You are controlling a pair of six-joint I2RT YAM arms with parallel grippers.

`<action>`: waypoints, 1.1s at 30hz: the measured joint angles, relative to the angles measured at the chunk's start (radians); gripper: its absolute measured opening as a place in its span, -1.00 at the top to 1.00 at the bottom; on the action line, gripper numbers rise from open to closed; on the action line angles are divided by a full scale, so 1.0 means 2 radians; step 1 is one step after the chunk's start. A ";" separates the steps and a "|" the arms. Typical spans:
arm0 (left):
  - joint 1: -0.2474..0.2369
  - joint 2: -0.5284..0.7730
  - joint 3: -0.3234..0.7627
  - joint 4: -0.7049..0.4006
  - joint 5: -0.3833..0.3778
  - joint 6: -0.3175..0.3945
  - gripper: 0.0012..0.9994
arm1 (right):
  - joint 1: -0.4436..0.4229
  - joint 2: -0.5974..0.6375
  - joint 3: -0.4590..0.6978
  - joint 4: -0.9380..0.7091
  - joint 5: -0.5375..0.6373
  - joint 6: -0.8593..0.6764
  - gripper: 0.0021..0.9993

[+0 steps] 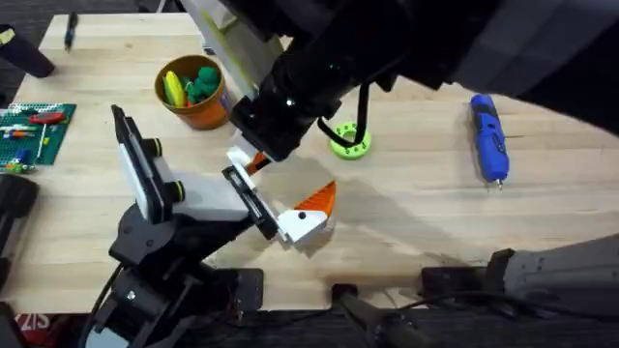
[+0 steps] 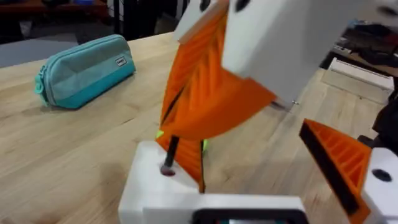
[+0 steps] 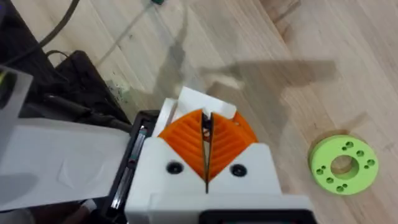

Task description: Pick up the gripper from the table and insert it into the empty holder that is missing its gripper. Then pick up a screw, insert it into the mounting hole, and use the screwdriver to tighten it. Finally, clean up the table by picking up the vegetable and placing it into the bucket.

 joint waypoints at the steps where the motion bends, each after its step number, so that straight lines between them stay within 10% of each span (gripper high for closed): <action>1: 0.000 0.000 0.000 0.000 0.000 0.000 -0.97 | 0.000 0.001 0.000 -0.001 0.000 0.000 0.98; 33: 0.001 0.003 0.000 -0.001 -0.010 -0.019 -0.97 | 0.000 0.034 0.005 0.005 -0.007 0.013 0.98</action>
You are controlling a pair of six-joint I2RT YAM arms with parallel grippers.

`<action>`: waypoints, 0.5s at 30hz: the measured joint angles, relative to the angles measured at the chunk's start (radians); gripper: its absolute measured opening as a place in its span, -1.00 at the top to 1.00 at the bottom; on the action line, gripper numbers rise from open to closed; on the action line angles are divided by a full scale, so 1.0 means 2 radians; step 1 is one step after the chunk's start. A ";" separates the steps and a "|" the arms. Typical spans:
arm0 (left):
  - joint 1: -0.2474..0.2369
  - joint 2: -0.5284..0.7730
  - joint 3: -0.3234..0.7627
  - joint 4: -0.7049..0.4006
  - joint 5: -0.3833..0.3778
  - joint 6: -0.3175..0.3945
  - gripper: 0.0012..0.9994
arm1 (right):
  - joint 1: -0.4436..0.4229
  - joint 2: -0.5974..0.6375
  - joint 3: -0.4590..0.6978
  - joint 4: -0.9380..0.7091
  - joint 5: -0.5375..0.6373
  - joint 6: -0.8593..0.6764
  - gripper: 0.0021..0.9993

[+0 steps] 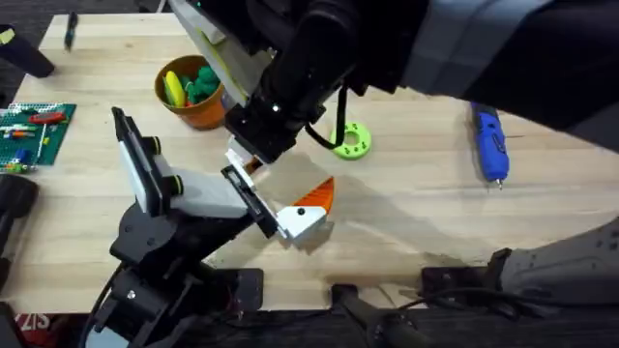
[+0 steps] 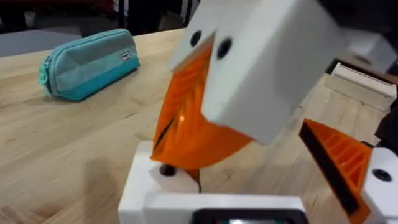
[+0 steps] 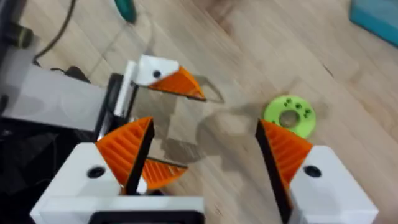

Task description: Pick up the gripper from the table and insert it into the empty holder that is missing its gripper. Then pick up a screw, insert it into the mounting hole, and use the screwdriver to tighten it. Finally, clean up the table by picking up the vegetable and placing it into the bucket.

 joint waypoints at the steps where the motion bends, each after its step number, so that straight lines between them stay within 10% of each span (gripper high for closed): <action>1: 0.000 0.000 0.000 0.000 0.000 0.000 -0.97 | 0.000 0.000 0.000 0.000 0.000 0.000 0.96; 9: 0.000 0.000 0.000 0.000 -0.003 0.001 -0.97 | 0.000 0.001 0.000 -0.001 0.000 0.002 0.46; 15: 0.000 -0.001 0.000 0.001 -0.003 0.004 -0.97 | -0.013 -0.005 0.000 -0.002 0.010 0.003 -0.72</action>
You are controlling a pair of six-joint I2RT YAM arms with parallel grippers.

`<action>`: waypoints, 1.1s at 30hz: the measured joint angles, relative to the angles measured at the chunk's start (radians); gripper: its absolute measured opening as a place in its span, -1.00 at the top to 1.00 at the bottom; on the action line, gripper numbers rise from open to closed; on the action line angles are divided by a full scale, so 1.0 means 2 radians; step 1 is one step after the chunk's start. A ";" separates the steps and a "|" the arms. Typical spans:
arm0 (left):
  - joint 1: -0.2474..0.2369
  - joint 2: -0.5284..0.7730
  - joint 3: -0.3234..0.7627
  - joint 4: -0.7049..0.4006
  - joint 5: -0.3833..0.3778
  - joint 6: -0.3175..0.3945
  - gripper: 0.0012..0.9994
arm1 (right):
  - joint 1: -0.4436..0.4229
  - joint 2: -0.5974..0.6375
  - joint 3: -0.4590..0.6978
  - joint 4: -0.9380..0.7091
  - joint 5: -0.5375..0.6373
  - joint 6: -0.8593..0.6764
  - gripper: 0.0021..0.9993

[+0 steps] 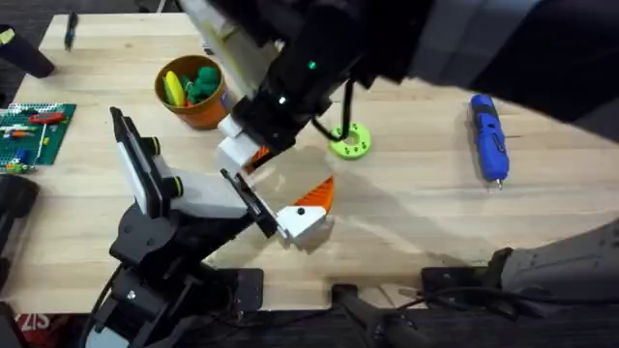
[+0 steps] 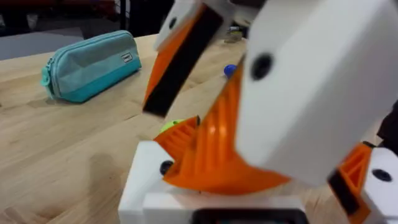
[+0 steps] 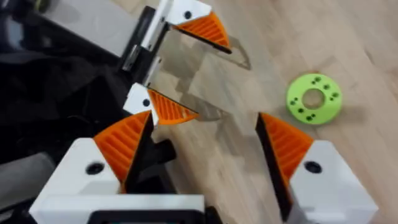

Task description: Pick up the gripper from the table and insert it into the empty holder that is missing its gripper. Then pick up a screw, insert it into the mounting hole, and use the screwdriver to tighten it. Finally, clean up the table by picking up the vegetable and placing it into the bucket.

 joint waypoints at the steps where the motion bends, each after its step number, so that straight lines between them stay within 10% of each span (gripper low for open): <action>1: 0.000 0.000 0.000 0.000 0.000 0.000 -0.97 | -0.004 -0.004 0.000 -0.001 0.000 -0.001 -0.91; 17: 0.000 0.000 0.000 0.000 0.002 0.004 -0.97 | -0.091 -0.150 0.000 -0.122 -0.011 -0.020 -0.99; 33: 0.000 0.000 0.000 0.000 0.002 0.007 -0.97 | -0.206 -0.170 -0.046 -0.174 -0.241 -0.208 -0.99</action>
